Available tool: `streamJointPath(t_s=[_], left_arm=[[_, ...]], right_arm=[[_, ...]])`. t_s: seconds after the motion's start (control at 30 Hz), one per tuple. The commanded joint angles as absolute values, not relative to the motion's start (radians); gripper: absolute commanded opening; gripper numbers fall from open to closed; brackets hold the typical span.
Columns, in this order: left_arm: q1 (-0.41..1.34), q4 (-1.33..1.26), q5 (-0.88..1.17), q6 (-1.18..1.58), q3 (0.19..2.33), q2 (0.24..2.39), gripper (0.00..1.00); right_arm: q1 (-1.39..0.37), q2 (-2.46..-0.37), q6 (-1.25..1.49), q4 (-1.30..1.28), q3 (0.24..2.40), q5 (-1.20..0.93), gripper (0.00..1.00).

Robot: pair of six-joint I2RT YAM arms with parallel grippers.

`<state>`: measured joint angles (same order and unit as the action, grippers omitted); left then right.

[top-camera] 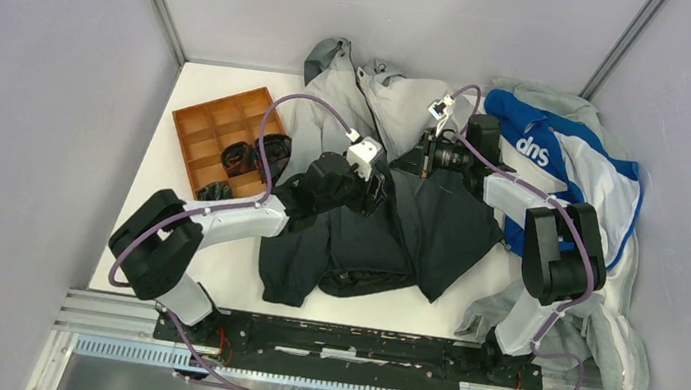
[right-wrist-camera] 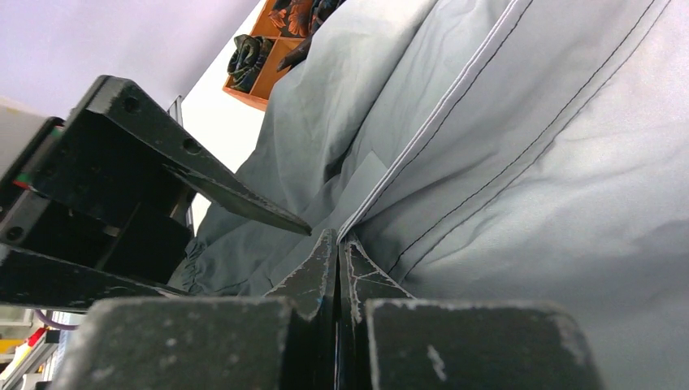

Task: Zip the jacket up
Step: Adjust the zipper on the jacket.

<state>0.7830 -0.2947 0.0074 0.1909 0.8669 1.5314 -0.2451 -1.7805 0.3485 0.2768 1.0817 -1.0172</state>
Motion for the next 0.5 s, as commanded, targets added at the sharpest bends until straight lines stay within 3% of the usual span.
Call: streamJointPath(t_s=[0.0,0.47], left_arm=[[0.787,-0.373,-0.027,0.064,0.905,1.568,0.65],[0.799,-0.418,-0.014,0.043,0.954,1.661,0.67]], right_arm=[[-0.251,-1.778,0.374,0.326,1.104,-1.057,0.0],[-0.251,-1.793,0.389,0.325,1.112,-1.045,0.0]])
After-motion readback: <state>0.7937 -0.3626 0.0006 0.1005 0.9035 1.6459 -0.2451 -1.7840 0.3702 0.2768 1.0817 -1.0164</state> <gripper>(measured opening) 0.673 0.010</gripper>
